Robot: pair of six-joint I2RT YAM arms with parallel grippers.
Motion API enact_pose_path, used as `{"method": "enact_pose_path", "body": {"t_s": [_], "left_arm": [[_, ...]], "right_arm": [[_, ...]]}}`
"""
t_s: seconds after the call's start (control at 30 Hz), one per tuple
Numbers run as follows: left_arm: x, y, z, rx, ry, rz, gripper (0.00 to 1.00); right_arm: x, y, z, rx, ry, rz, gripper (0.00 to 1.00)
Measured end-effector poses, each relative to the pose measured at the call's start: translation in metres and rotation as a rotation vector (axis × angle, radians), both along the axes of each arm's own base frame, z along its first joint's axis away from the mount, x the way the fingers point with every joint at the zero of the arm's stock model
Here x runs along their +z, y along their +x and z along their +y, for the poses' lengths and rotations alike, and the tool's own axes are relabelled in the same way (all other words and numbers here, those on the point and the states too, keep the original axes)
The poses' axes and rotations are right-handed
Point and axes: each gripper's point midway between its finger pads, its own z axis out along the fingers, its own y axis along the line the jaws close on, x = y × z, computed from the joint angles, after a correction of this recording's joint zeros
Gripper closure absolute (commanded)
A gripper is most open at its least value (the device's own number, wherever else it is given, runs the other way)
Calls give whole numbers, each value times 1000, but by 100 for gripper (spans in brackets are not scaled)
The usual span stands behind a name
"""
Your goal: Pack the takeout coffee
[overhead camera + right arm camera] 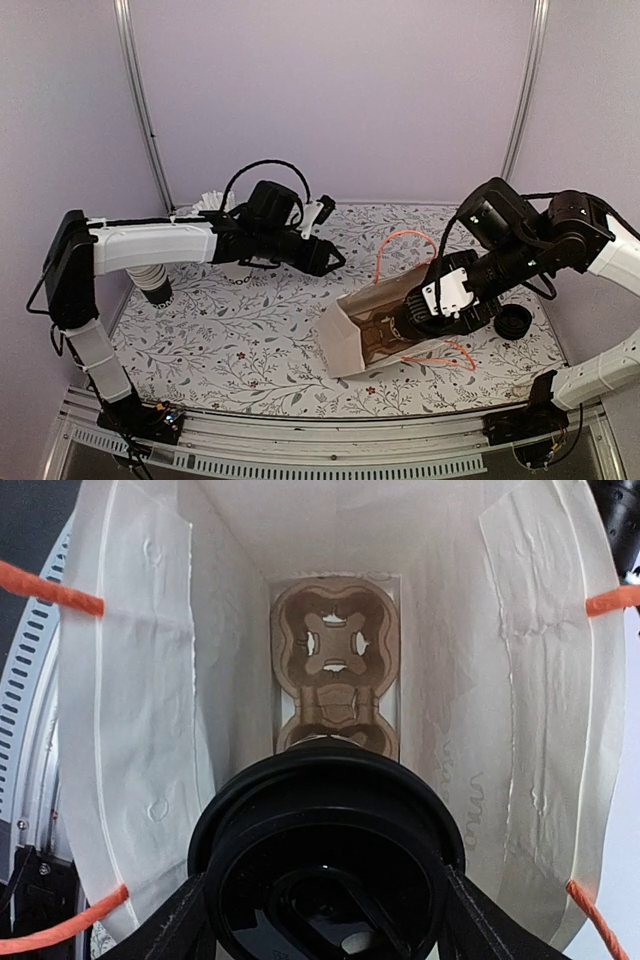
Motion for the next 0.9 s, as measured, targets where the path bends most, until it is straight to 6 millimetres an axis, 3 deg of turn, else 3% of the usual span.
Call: {"method": "enact_pose_path", "body": {"t_s": [0.2,0.43,0.57,0.9], "left_arm": [[-36,6,-29,-55,-19,90,43],[-58,-9,-53,-114,-44,144,43],[-61,-13,-62,-132,-64,148,43],[-51,-13,-71,-157,-121,134,43]], "right_arm": [[-4,5,-8,6,13,-82,60],[-22,8,-18,7,-1,-134,61],[-28,6,-22,34,5,-170,61],[-16,6,-17,113,58,-268,61]]}}
